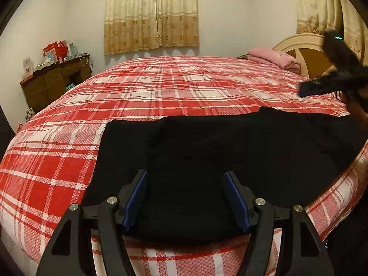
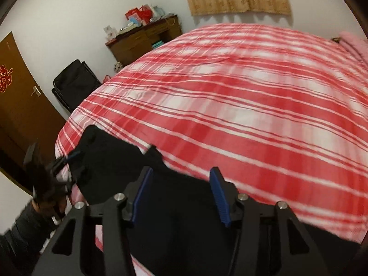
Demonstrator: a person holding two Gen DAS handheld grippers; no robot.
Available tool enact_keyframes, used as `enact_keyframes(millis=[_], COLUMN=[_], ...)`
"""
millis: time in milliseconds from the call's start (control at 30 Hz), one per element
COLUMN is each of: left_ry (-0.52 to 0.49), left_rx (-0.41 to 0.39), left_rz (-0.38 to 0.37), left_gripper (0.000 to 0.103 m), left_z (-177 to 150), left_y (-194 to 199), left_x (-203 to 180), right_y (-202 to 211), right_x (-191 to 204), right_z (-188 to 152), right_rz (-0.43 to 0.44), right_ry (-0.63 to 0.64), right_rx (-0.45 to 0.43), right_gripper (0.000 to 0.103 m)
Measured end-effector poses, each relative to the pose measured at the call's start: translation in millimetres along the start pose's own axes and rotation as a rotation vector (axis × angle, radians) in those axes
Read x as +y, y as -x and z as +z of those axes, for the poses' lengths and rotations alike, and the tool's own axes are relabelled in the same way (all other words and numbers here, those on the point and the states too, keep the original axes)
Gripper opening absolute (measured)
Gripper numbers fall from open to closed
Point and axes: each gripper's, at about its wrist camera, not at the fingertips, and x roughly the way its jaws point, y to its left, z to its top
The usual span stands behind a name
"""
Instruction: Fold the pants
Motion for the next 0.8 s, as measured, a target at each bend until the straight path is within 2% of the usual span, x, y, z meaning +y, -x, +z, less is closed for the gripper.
enact_keyframes(millis=[133,300,367,467,567,700,800], left_ry=[0.02,0.04,0.052,0.059,0.078,0.137,0.152], left_rx=[-0.03,-0.059,-0.066,-0.067,-0.071,-0.092,-0.095], left_rz=[-0.017,-0.024,-0.032,-0.038,-0.044,-0.04,0.002], left_gripper=[0.069,0.069,0.069,0.069,0.069,0.069,0.076], left_z=[-3,-6,-6,-5,-4,0,0], left_y=[0,0,0,0,0,9,6], left_x=[3,3,4,4,6,11,19], right_y=[-35,-62,-73,-86,-85,-69,-46], right_x=[1,1,-1,-5,-2,3,8], right_z=[23,27,25,21,19,22,25], right_rz=[0.058,0.102,0.12,0.206,0.225,0.181,0.171], right_ry=[-0.092,-0.162,-0.188,-0.248,-0.246,-0.236,-0.222], right_rx=[0.056,0.139,0.177,0.23,0.231,0.169,0.097], right_gripper=[0.053,0.05,0.038,0.026,0.011,0.008,0.008])
